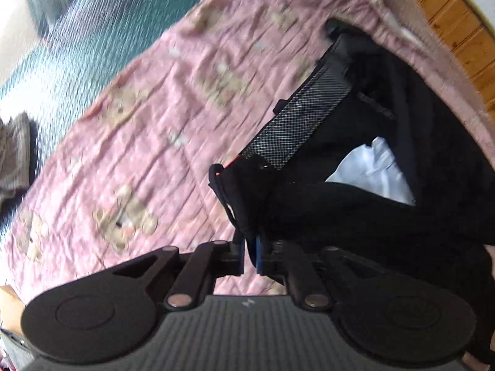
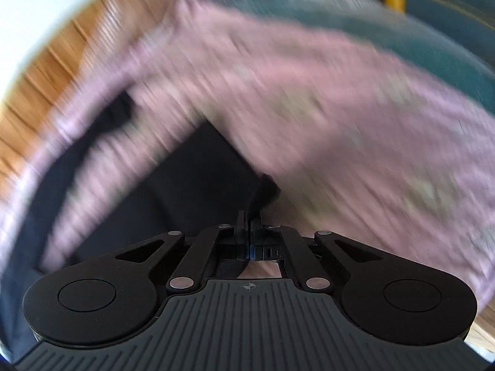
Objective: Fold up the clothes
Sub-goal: 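Pull the jacket hem with the left gripper and release it, opening both grippers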
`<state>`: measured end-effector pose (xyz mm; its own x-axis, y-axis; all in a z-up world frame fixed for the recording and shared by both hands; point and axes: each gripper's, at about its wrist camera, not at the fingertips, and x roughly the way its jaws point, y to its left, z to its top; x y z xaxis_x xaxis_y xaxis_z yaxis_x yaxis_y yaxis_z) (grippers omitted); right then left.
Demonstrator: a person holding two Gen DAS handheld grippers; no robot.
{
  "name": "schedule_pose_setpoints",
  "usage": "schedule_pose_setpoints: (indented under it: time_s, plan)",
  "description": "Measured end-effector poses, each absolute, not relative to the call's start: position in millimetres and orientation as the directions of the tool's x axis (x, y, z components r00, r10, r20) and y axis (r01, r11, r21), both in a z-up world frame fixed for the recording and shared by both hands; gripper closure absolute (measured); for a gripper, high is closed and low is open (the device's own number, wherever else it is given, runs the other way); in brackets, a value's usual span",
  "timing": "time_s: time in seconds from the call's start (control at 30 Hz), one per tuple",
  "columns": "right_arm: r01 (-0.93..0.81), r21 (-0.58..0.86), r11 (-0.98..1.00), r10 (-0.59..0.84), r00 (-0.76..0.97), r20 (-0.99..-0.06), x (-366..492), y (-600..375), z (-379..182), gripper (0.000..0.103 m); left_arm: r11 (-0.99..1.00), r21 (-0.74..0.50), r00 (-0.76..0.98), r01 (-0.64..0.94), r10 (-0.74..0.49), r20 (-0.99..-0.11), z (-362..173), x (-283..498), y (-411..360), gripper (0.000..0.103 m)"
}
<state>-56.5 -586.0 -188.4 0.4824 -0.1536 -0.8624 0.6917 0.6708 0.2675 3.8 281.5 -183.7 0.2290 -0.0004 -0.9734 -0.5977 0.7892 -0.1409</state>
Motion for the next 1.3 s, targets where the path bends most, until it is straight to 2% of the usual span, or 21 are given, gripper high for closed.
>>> schedule_pose_setpoints:
  time_s: [0.07, 0.1, 0.13, 0.17, 0.27, 0.37, 0.47, 0.53, 0.6, 0.63, 0.7, 0.77, 0.8, 0.83, 0.87, 0.9, 0.93, 1.0, 1.03, 1.2, 1.3]
  plan:
    - [0.73, 0.204, 0.653, -0.169, 0.403, -0.9, -68, -588, -210, 0.1, 0.754, -0.113, 0.203, -0.647, 0.028, -0.979, -208, -8, 283, 0.082]
    - [0.74, 0.172, 0.65, -0.205, 0.389, -0.898, -72, -589, -208, 0.094, 0.735, -0.114, 0.212, -0.668, 0.042, -0.976, -211, -13, 283, 0.079]
    - [0.749, 0.135, 0.649, -0.246, 0.374, -0.894, -74, -589, -204, 0.086, 0.72, -0.126, 0.235, -0.683, 0.054, -0.97, -208, -18, 283, 0.076]
    - [0.742, 0.055, 0.668, -0.326, 0.359, -0.874, -72, -585, -192, 0.069, 0.707, -0.141, 0.265, -0.693, 0.068, -0.962, -204, -24, 284, 0.072]
    - [0.618, -0.075, 0.782, -0.433, 0.453, -0.78, -56, -562, -155, 0.07, 0.69, -0.188, 0.354, -0.699, 0.105, -0.93, -186, -46, 290, 0.059]
    - [0.513, 0.042, 0.857, -0.284, 0.54, -0.792, -39, -552, -154, 0.074, 0.65, -0.198, 0.365, -0.734, 0.132, -0.922, -181, -59, 305, 0.059]
    - [0.464, 0.085, 0.882, -0.177, 0.492, -0.852, -22, -551, -188, 0.074, 0.625, -0.193, 0.356, -0.757, 0.146, -0.923, -178, -68, 315, 0.06]
    - [0.492, -0.018, 0.871, -0.232, 0.378, -0.896, -19, -555, -215, 0.073, 0.628, -0.197, 0.365, -0.753, 0.148, -0.919, -172, -73, 316, 0.06]
    - [0.551, -0.092, 0.83, -0.329, 0.348, -0.878, -20, -560, -210, 0.068, 0.654, -0.208, 0.395, -0.727, 0.151, -0.906, -161, -76, 310, 0.06]
    - [0.564, -0.137, 0.814, -0.371, 0.323, -0.871, -19, -560, -206, 0.07, 0.672, -0.228, 0.424, -0.705, 0.142, -0.894, -155, -74, 304, 0.06]
    - [0.491, -0.089, 0.867, -0.323, 0.417, -0.85, -12, -545, -195, 0.07, 0.706, -0.284, 0.488, -0.649, 0.1, -0.867, -146, -66, 291, 0.058]
    - [0.407, -0.052, 0.912, -0.257, 0.468, -0.845, 0, -529, -193, 0.065, 0.728, -0.324, 0.515, -0.604, 0.047, -0.856, -150, -49, 278, 0.057]
    - [0.364, -0.037, 0.931, -0.22, 0.474, -0.852, 7, -522, -197, 0.06, 0.737, -0.327, 0.51, -0.592, 0.029, -0.86, -156, -40, 271, 0.056]
    - [0.346, -0.024, 0.938, -0.19, 0.456, -0.869, 16, -520, -205, 0.052, 0.748, -0.311, 0.489, -0.587, 0.021, -0.872, -166, -30, 265, 0.053]
    - [0.371, -0.035, 0.928, -0.2, 0.416, -0.887, 23, -524, -213, 0.05, 0.761, -0.267, 0.441, -0.591, 0.028, -0.897, -179, -19, 258, 0.049]
    - [0.395, -0.047, 0.917, -0.208, 0.375, -0.903, 31, -527, -221, 0.046, 0.775, -0.215, 0.395, -0.594, 0.048, -0.918, -190, -11, 251, 0.049]
    - [0.418, -0.056, 0.907, -0.214, 0.341, -0.915, 38, -531, -228, 0.044, 0.787, -0.15, 0.349, -0.598, 0.088, -0.933, -195, -4, 245, 0.053]
    - [0.453, -0.02, 0.892, -0.209, 0.373, -0.904, 50, -539, -210, 0.056, 0.802, -0.041, 0.272, -0.596, 0.154, -0.95, -203, 6, 234, 0.048]
    - [0.466, 0.002, 0.885, -0.204, 0.392, -0.897, 56, -543, -202, 0.056, 0.803, -0.033, 0.266, -0.596, 0.159, -0.951, -200, 7, 230, 0.048]
    - [0.436, 0.277, 0.856, -0.015, 0.557, -0.83, 124, -563, -161, 0.042, 0.805, 0.026, 0.22, -0.593, 0.192, -0.956, -194, -1, 218, 0.048]
    - [0.452, 0.507, 0.734, 0.136, 0.634, -0.761, 173, -584, -176, 0.037, 0.782, 0.058, 0.162, -0.62, 0.2, -0.966, -191, -6, 216, 0.049]
